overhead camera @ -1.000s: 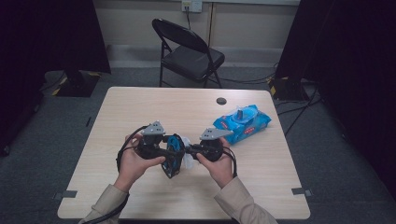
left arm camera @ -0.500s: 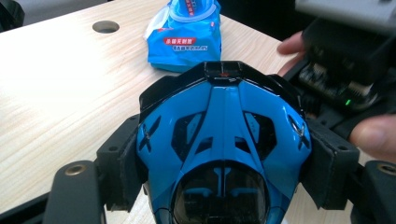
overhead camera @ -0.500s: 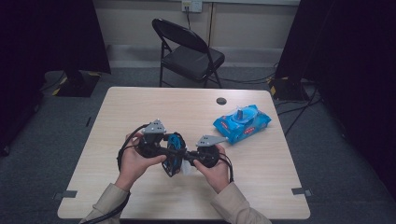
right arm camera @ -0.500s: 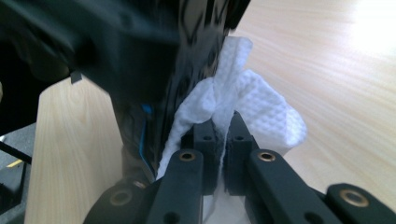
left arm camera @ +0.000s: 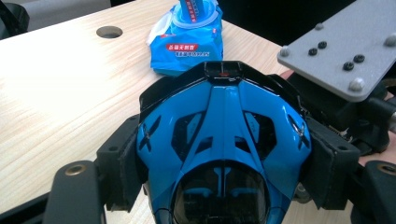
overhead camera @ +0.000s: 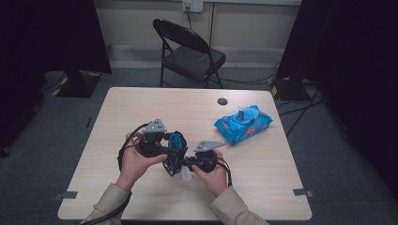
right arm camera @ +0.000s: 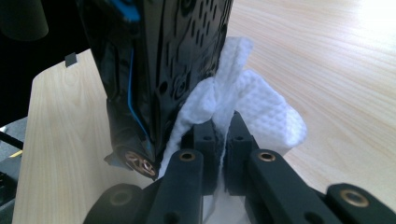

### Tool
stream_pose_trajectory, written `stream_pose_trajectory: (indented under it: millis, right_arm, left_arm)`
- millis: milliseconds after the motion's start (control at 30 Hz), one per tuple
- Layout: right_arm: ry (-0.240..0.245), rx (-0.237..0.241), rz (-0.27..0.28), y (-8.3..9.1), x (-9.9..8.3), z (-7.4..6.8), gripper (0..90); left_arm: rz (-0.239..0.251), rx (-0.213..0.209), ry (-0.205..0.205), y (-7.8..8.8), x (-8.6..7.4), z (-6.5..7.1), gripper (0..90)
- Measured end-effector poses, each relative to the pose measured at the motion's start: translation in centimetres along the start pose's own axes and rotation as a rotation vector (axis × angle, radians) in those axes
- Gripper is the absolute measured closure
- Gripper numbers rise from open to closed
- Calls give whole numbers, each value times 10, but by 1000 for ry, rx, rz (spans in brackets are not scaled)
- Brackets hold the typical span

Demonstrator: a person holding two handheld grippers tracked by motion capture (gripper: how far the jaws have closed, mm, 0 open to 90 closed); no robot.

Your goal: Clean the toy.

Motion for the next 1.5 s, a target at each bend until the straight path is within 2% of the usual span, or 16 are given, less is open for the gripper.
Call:
stream_pose_trajectory:
  millis: [367,567,767,800,967,1167,1400,1500]
  right_arm:
    - [-5,20,-42,-6,-10,-2,869]
    - [-1,-13,-39,3,-6,7,868]
    - [-5,-50,-11,19,6,21,869]
    - [5,-72,2,27,13,27,868]
    - [21,-111,36,42,31,37,868]
    - [17,-125,102,56,50,44,868]
    - [26,-103,106,45,57,37,868]
    - [31,-104,101,39,55,33,868]
  left_arm:
    - [15,-6,0,2,1,1,260]
    - [11,-4,-4,3,1,1,260]
    - [9,1,-3,3,-2,-1,260]
    - [5,-3,-2,2,-3,-2,260]
    - [-5,-4,-17,0,-5,1,260]
    - [-13,-15,-17,-4,-5,3,260]
    - [-22,-40,-32,-11,-3,14,260]
    - [-28,-33,-35,-12,-4,13,260]
Point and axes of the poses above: each handheld gripper's, and its own axes: y roughly backward along the jaws, x roughly out of its top, z roughly to its right, the point moved 4 cm from there along -y, roughly forward along the jaws, and after that the axes turned 15 degrees about y, right-handed, at the moved point
